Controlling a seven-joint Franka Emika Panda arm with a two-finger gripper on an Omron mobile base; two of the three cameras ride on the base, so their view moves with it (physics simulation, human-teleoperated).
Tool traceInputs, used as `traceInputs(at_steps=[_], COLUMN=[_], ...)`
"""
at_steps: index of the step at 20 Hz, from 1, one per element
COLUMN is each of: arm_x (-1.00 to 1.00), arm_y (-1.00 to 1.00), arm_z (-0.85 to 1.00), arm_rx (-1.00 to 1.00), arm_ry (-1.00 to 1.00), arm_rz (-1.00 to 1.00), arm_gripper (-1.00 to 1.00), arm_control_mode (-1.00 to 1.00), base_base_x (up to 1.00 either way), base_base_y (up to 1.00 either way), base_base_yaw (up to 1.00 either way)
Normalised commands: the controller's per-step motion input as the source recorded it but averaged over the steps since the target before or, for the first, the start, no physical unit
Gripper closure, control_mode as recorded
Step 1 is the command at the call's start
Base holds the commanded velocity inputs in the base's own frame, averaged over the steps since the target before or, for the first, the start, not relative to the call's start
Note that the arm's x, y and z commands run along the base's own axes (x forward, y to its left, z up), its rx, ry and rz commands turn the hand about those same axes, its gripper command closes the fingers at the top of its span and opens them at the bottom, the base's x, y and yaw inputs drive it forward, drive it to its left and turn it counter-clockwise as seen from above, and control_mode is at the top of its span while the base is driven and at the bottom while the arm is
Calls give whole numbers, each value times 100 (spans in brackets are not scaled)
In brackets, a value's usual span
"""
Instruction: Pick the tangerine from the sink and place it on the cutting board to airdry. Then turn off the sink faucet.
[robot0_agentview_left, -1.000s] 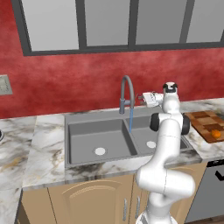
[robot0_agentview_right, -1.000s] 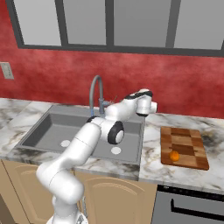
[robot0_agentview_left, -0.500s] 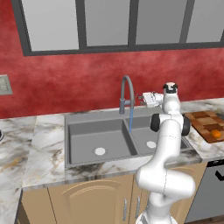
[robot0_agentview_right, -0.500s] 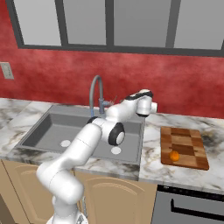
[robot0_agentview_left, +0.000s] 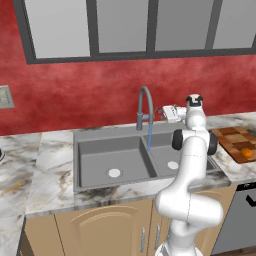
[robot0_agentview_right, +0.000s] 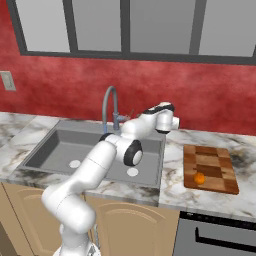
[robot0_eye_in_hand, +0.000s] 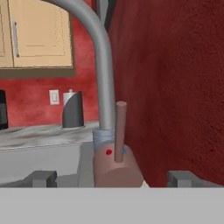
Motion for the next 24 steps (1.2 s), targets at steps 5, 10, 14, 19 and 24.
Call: traceInputs(at_steps=[5,10,14,19,24], arm_x=[3,0,10,7,0], arm_y=[32,32,24,48,99], arm_z=[25,39,34,27,42], arm_rx=[0,0,0,0,-18], arm_ry=[0,0,0,-1,-9], arm_rz=[6,7,6,5,3], arm_gripper=[-100,-100,-100,-100,-100], arm_control_mode=[-100,-100,-100,-100,-100], base_base_x=[0,0,0,0,0], base_base_y=[0,0,0,0,0], base_base_yaw=[0,0,0,0,0])
